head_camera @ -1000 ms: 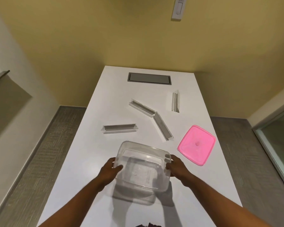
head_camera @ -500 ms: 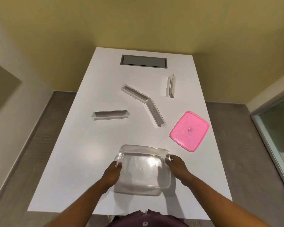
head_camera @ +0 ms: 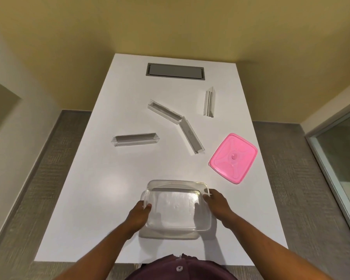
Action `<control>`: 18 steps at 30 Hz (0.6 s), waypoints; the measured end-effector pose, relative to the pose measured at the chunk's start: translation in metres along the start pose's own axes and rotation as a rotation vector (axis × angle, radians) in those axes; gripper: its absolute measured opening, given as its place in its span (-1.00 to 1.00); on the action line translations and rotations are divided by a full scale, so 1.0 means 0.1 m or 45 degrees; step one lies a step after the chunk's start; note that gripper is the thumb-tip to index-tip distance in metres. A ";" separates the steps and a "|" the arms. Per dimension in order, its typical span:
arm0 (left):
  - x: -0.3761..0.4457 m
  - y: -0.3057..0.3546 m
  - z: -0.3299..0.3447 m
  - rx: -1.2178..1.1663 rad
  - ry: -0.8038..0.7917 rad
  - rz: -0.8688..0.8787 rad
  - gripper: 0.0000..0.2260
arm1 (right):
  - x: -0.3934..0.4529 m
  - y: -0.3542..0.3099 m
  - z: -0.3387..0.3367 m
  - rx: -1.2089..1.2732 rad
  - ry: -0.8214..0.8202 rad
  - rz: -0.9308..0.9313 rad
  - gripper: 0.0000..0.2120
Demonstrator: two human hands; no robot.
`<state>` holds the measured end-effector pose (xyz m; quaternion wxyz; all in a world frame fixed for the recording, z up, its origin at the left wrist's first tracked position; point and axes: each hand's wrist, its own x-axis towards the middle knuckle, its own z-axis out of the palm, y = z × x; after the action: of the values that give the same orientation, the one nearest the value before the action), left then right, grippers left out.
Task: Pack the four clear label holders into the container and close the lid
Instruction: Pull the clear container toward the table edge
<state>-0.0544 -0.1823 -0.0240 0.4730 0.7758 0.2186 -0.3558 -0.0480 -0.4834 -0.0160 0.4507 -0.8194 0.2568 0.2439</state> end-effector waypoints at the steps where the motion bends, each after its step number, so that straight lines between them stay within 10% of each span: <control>1: 0.01 -0.01 -0.03 -0.008 -0.022 0.007 -0.60 | 0.00 -0.01 0.00 -0.003 0.010 0.001 -0.73; 10: 0.15 0.09 -0.41 -0.017 -0.113 0.069 -0.25 | 0.09 -0.25 -0.10 -0.012 0.138 -0.008 -0.66; 18: 0.51 0.61 -0.63 0.065 0.068 0.174 -0.45 | 0.41 -0.73 -0.16 0.148 0.314 -0.056 -0.70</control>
<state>0.0420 -0.1534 -0.0089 0.4703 0.8100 0.1684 -0.3072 0.0323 -0.4716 0.0105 0.4676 -0.8212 0.3058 0.1161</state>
